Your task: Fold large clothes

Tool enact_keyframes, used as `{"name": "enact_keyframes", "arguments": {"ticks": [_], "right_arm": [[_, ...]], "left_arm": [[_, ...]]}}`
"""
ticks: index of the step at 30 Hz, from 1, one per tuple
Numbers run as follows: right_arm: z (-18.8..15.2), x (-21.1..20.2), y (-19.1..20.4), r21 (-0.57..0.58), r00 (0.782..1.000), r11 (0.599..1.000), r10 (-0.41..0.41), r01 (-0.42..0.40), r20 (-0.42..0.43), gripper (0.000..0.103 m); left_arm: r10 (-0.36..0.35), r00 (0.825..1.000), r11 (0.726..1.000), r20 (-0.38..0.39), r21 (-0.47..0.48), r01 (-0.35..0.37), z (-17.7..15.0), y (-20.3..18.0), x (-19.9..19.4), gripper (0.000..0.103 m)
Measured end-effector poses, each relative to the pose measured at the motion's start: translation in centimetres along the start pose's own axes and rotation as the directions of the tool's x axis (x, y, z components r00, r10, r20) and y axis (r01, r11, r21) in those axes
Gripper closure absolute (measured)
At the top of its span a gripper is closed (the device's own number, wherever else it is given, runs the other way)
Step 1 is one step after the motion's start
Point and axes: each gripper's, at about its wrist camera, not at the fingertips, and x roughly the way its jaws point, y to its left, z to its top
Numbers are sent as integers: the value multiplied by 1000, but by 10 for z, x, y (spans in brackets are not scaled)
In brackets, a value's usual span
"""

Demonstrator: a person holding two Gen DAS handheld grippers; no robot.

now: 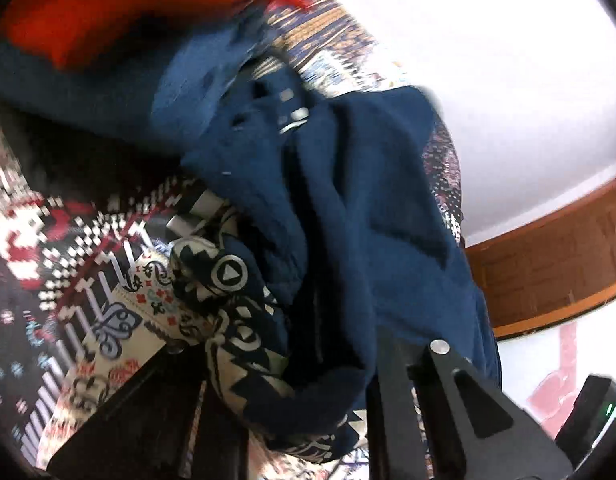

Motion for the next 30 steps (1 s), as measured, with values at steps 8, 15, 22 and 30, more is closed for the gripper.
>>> {"name": "enact_keyframes", "arguments": {"ticks": [8,15,22,30], "right_arm": [[21,-10,8,66,999,997,27,-29,32,50],[28,21,79,-27,977,977,209,-210,-49,50],[9,83,106,83,895,931,364,-355,-257,50],[-13,10,36,26,985,987,162,-161,-65,50]], "left_arm": [[-168,977,979,134,142,149,6,-61,-91,92],[-191,935,953,299,284,104,5,-90,-166,92],[-77,939,946,334,323,-38,4,-87,-164,92],[-33,949,823,312,548,-152,-25,-142,-124,92]]}}
